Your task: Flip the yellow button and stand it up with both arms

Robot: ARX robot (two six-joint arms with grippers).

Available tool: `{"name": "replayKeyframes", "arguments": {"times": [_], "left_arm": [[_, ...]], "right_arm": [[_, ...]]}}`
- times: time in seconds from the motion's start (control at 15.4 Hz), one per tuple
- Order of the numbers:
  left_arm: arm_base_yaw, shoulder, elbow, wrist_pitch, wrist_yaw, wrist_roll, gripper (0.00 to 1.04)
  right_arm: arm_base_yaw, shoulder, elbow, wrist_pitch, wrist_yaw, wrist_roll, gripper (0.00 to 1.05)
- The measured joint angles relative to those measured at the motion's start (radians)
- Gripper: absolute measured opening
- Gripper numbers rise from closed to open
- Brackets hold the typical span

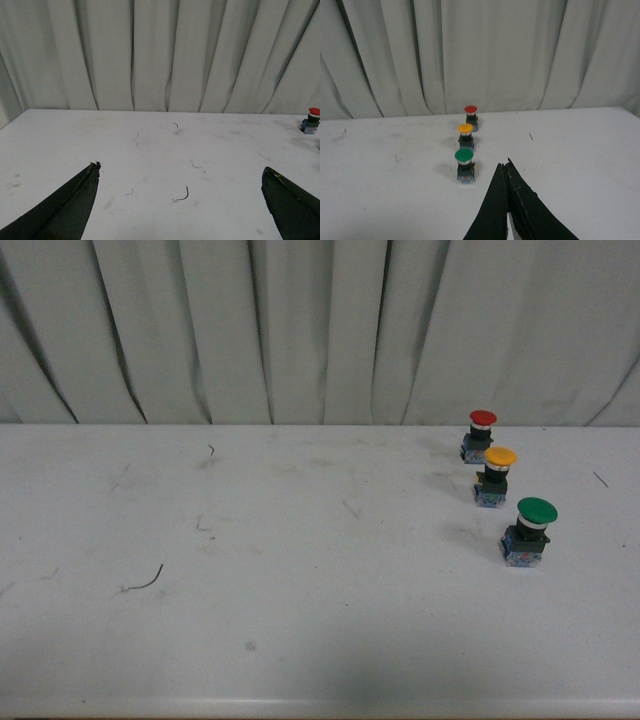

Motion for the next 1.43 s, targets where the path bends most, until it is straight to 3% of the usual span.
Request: {"name": "replayKeyframes", "arguments": {"times": [0.26,0.32,0.78,0.84,1.43], "left_arm": [[0.0,0.0,0.0,0.0,0.0,0.0,0.98],[0.0,0.0,0.0,0.0,0.0,0.0,0.98],[0.0,0.0,0.0,0.0,0.0,0.0,0.98],[0.0,0.0,0.0,0.0,0.0,0.0,0.98],[0.0,0.0,0.0,0.0,0.0,0.0,0.98]], "right_arm": [[0.0,-0.002,-0.004,-0.013,-0.001,0.0,0.02],[0.0,-0.002,-0.004,-0.013,-0.001,0.0,0.07],[0.0,-0.002,-0.004,-0.013,-0.001,0.0,0.93],[0.0,-0.002,-0.004,-0.013,-0.001,0.0,1.0],[0.0,-0.002,-0.004,-0.013,-0.001,0.0,0.98]]}}
